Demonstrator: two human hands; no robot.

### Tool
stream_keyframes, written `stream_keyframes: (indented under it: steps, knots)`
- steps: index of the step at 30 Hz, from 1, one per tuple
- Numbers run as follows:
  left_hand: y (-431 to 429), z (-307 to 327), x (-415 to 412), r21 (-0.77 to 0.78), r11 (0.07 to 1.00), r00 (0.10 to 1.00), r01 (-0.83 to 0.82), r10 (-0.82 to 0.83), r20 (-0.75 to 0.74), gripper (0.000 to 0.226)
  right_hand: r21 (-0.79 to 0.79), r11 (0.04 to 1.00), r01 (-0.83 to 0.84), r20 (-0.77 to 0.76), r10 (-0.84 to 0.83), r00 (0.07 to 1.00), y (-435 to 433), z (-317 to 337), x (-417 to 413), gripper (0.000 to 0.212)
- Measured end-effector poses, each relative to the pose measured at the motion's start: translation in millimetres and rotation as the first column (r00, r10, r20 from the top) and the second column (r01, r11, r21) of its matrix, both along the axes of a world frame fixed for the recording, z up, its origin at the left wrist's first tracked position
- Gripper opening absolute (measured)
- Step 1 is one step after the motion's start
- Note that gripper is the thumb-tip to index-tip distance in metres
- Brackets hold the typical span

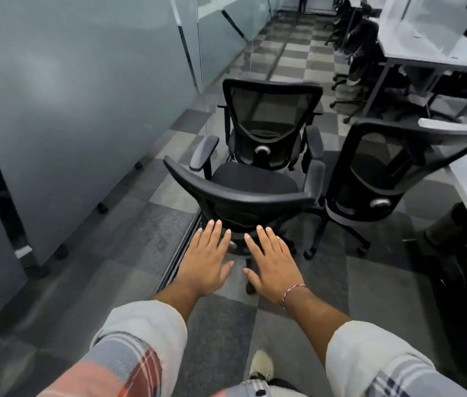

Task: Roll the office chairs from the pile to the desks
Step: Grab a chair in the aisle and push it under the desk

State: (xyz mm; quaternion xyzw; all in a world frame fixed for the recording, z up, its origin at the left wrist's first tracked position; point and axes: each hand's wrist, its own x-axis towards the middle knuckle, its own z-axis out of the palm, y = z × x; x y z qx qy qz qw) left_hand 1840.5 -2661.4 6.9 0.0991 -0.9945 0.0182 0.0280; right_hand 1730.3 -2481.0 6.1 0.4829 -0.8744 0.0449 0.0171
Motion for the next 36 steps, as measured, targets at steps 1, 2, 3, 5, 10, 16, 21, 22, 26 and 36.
stream_keyframes:
  steps: [1, 2, 3, 5, 10, 16, 21, 22, 26, 36]
  knots:
    - [-6, 4, -15, -0.008, 1.0, 0.999, -0.011, 0.011, -0.033, 0.076, -0.014, 1.0, -0.012, -0.022, 0.012, 1.0, -8, 5, -16, 0.079]
    - [-11, 10, -30, -0.005, 1.0, 0.998, -0.019, 0.018, -0.065, 0.078, -0.03, 0.999, -0.033, -0.04, 0.032, 0.999, -16, 10, -33, 0.08]
    - [-16, 16, -44, 0.003, 0.999, 0.996, -0.032, 0.032, -0.086, 0.08, -0.039, 0.998, -0.048, -0.062, 0.045, 0.997, -25, 15, -50, 0.079]
    - [-25, 26, -70, -0.01, 0.998, 0.992, -0.064, 0.063, -0.111, 0.084, -0.049, 0.995, -0.086, -0.121, 0.08, 0.989, -40, 24, -76, 0.076]
    - [-51, 34, -114, -0.059, 0.995, 0.995, -0.082, 0.085, 0.05, 0.089, 0.047, 0.992, -0.119, -0.156, 0.125, 0.98, -67, 38, -128, 0.067]
    - [-91, 44, -157, 0.007, 1.0, 0.983, -0.001, 0.0, 0.182, 0.058, 0.193, 0.981, -0.022, 0.025, 0.018, 1.0, -91, 46, -153, 0.051]
    - [-120, 49, -167, 0.003, 0.991, 0.957, 0.137, -0.133, 0.256, 0.051, 0.197, 0.979, 0.056, -0.005, -0.056, 0.998, -98, 43, -147, 0.049]
    - [-123, 49, -167, 0.012, 0.987, 0.955, 0.162, -0.159, 0.252, 0.049, 0.18, 0.981, 0.071, -0.008, -0.07, 0.997, -97, 41, -145, 0.047]
    - [-125, 48, -164, 0.018, 0.974, 0.95, 0.227, -0.226, 0.217, 0.043, 0.185, 0.978, 0.096, -0.01, -0.095, 0.995, -99, 41, -141, 0.044]
    - [-122, 42, -147, -0.025, 0.924, 0.913, 0.381, -0.372, 0.168, 0.041, 0.223, 0.96, 0.172, -0.072, -0.16, 0.985, -92, 38, -109, 0.034]
